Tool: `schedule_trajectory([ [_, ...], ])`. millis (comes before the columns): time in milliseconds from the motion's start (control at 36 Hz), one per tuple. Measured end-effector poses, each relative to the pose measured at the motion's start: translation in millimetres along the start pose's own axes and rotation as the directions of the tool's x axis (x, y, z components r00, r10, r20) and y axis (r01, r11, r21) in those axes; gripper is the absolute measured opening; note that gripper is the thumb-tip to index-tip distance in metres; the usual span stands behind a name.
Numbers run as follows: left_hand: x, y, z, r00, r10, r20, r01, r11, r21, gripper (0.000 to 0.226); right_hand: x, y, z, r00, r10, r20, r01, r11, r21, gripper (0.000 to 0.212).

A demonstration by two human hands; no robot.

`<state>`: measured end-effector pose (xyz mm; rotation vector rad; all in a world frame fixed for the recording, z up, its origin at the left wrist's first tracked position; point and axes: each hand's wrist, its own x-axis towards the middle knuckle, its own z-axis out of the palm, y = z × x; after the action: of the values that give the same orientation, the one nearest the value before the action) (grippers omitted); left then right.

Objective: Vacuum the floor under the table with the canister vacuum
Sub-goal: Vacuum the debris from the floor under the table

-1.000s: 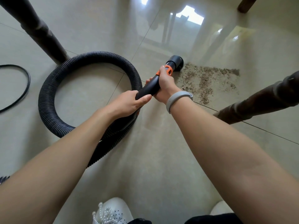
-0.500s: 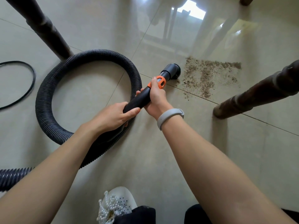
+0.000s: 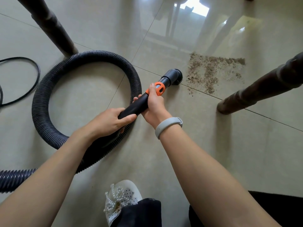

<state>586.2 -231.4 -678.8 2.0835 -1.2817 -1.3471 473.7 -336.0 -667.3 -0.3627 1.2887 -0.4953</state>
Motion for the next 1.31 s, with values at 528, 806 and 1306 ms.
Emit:
schedule_trajectory([
  [528, -5, 9, 9, 0.998, -0.008, 0.059, 0.004, 0.998, 0.069, 0.029, -18, 13, -23, 0.997, 0.006, -0.074, 0.008, 0.982, 0.19, 0.032],
  [806, 3, 10, 20, 0.999, 0.011, 0.05, -0.021, 0.979, 0.205, 0.052, -16, 14, -35, 0.991, -0.003, -0.133, 0.037, 0.967, 0.254, 0.034],
  [1306, 17, 17, 22, 0.999, 0.011, -0.03, -0.008, 0.994, 0.11, 0.042, 9, -9, -26, 0.996, -0.031, -0.078, 0.038, 0.996, 0.083, 0.034],
])
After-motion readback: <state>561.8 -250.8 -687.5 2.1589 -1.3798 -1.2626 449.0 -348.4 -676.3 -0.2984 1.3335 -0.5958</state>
